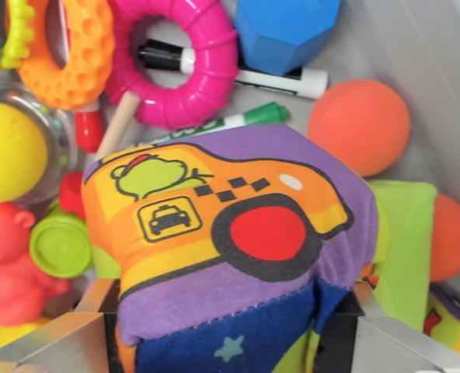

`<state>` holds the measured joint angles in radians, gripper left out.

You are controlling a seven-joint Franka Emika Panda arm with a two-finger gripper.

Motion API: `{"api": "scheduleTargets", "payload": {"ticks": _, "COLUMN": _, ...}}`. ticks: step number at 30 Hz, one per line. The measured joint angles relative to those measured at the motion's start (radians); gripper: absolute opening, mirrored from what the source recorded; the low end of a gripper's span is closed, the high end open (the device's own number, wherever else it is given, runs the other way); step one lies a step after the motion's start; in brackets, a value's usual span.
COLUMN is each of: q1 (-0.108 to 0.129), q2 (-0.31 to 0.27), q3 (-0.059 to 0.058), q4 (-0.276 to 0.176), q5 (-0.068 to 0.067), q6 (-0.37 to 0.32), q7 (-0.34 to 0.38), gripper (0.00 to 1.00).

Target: Pick an object from the bin

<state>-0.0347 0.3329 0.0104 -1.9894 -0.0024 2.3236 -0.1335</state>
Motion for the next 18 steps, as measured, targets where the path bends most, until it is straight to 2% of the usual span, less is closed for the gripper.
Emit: {"api": "scheduleTargets", "payload": {"ticks": 18, "q1": 0.0, "q2": -0.099, "q3": 0.0, "q4": 0.062, "q5": 0.0, "q6": -0.162, "q7": 0.0, "gripper": 0.0}}
